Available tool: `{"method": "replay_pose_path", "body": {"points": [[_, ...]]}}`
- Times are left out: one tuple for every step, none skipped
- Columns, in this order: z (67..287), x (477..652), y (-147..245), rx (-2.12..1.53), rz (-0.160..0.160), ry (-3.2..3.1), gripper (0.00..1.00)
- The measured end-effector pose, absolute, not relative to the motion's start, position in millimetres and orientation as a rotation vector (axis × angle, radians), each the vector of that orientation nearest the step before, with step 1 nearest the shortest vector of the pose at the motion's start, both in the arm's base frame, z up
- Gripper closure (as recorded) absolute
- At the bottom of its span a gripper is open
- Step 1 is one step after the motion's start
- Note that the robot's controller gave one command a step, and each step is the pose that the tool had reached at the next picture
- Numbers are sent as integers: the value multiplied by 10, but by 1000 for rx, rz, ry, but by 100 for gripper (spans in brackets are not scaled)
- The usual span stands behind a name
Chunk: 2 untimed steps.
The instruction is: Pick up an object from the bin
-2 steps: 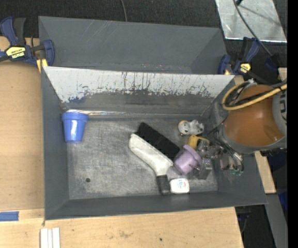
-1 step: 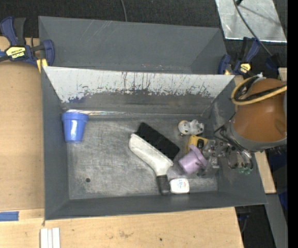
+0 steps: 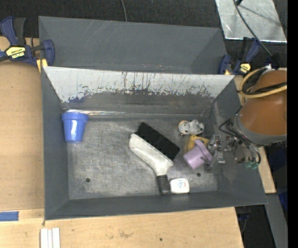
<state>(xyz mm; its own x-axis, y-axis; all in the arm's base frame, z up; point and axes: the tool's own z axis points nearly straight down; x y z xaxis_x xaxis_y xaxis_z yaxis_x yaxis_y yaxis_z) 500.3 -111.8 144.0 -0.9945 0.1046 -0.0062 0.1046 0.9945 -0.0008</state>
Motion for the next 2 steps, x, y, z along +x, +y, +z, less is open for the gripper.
{"method": "replay_pose_path", "body": {"points": [[1815,5073,-1163,255,1,3133,100],[2109,5086,-1192,266,-3,3121,100]]}}
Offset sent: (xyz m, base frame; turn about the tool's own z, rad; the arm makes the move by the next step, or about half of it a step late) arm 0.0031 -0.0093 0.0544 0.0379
